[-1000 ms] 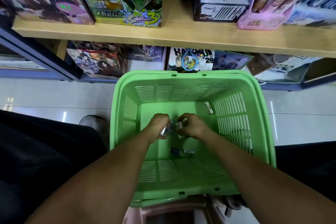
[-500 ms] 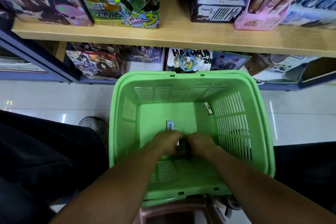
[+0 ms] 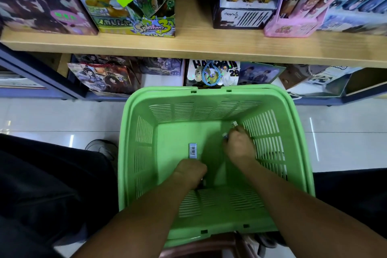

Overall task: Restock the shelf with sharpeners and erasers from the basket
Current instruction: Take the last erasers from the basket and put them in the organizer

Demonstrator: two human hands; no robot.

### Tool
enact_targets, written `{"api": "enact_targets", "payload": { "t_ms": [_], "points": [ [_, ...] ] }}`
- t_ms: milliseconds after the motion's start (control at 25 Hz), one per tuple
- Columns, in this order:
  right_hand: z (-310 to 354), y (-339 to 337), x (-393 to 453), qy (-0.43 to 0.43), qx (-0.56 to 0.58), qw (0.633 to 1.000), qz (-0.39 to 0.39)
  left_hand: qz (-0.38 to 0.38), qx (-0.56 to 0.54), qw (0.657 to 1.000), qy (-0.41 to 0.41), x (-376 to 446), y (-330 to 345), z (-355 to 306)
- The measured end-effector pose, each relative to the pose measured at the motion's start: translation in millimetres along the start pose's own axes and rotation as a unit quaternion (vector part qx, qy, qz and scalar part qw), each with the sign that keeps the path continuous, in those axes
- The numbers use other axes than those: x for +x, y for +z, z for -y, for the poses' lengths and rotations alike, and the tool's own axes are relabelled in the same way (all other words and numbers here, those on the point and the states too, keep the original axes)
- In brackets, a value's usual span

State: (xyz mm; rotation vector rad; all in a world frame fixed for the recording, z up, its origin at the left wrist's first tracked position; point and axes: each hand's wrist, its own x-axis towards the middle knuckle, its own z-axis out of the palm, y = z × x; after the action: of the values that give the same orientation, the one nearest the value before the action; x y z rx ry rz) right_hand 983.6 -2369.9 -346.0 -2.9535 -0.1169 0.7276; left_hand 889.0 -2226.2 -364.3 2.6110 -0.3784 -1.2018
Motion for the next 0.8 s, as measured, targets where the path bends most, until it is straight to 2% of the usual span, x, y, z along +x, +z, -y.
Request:
{"api": "enact_targets", "payload": {
  "t_ms": [80, 160, 240, 320, 400, 480, 560, 640, 800],
  "points": [
    [-1.5, 0.2, 8.1, -0.013, -0.01, 0.999, -0.033, -0.002, 0.032, 0.999, 0.017, 0.5, 1.7, -5.4],
    [0.1, 0.7, 15.0, -0.006, -0.032, 0.999, -0.031, -0.003, 0.054, 0.998, 0.032, 1.1, 2.7, -10.6],
    [0.5, 1.5, 19.7, 0.031, -0.038, 0.999, 0.001, -0.004, 0.056, 0.998, 0.038, -0.3, 1.3, -8.6],
    [-2.5, 5.4, 21.4, 0.045, -0.02, 0.998, 0.039, -0.024, -0.009, 0.999, 0.025, -3.8, -7.6, -0.6],
    [-5.9, 11.8, 18.4, 0.031, 0.009, 0.998, 0.055, -0.061, -0.172, 0.983, -0.035, -5.6, -18.6, 9.0],
    [-2.5, 15.2, 11.9, 0.007, 0.04, 0.998, 0.057, -0.131, -0.312, 0.932, -0.128, -2.6, -26.3, 19.8],
    [5.4, 16.3, 6.3, -0.024, 0.06, 0.997, 0.044, -0.184, -0.328, 0.903, -0.206, 3.1, -27.8, 31.0],
    [13.7, 17.7, 1.7, -0.048, 0.055, 0.996, 0.045, -0.178, -0.298, 0.905, -0.246, 8.2, -26.2, 34.6],
    [15.9, 27.3, -9.9, -0.061, 0.034, 0.994, 0.081, -0.149, -0.273, 0.913, -0.266, 16.2, -25.1, 15.4]
  ]
}}
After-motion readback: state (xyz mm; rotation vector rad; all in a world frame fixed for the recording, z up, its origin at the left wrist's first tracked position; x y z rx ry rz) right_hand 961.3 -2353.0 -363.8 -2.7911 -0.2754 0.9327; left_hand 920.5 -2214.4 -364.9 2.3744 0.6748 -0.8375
